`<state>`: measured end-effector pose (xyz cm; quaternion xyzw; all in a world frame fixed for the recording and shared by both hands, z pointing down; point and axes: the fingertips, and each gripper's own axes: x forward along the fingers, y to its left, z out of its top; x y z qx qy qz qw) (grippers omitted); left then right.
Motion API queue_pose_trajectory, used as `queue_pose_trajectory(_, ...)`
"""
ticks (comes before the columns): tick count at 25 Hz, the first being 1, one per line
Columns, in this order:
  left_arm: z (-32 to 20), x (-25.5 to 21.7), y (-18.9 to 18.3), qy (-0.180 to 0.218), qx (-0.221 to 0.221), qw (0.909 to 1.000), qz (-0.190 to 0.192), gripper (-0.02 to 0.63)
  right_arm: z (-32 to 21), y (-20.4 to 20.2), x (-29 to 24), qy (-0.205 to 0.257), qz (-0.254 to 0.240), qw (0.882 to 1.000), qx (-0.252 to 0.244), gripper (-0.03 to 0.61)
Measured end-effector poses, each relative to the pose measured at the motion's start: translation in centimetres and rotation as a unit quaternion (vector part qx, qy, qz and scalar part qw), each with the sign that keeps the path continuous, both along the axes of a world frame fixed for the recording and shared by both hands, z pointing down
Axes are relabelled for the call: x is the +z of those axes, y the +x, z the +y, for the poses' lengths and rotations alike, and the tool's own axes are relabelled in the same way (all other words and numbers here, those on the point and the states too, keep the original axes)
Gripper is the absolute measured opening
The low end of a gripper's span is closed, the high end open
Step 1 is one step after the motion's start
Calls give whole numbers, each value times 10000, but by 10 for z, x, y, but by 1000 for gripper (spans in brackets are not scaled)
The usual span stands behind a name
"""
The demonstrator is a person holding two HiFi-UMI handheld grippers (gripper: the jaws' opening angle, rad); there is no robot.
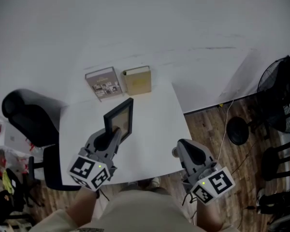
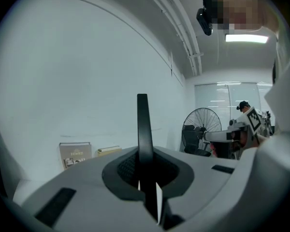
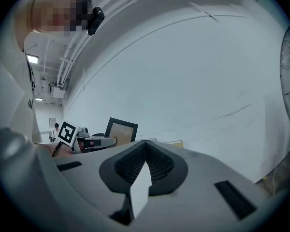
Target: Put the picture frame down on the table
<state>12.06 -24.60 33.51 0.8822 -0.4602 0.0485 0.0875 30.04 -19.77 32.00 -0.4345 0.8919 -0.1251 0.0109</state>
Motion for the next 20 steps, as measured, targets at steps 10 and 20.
queue_pose_trajectory(10,-3,7,-21,-105,71,9998,-120,38,-10,-26,2,-19,105,9999,-14,23)
queue_pose_trajectory(20,-58,41,-38,-979,-54,9929,675,38,-40,-46,24,-333,94,9993,-111,23)
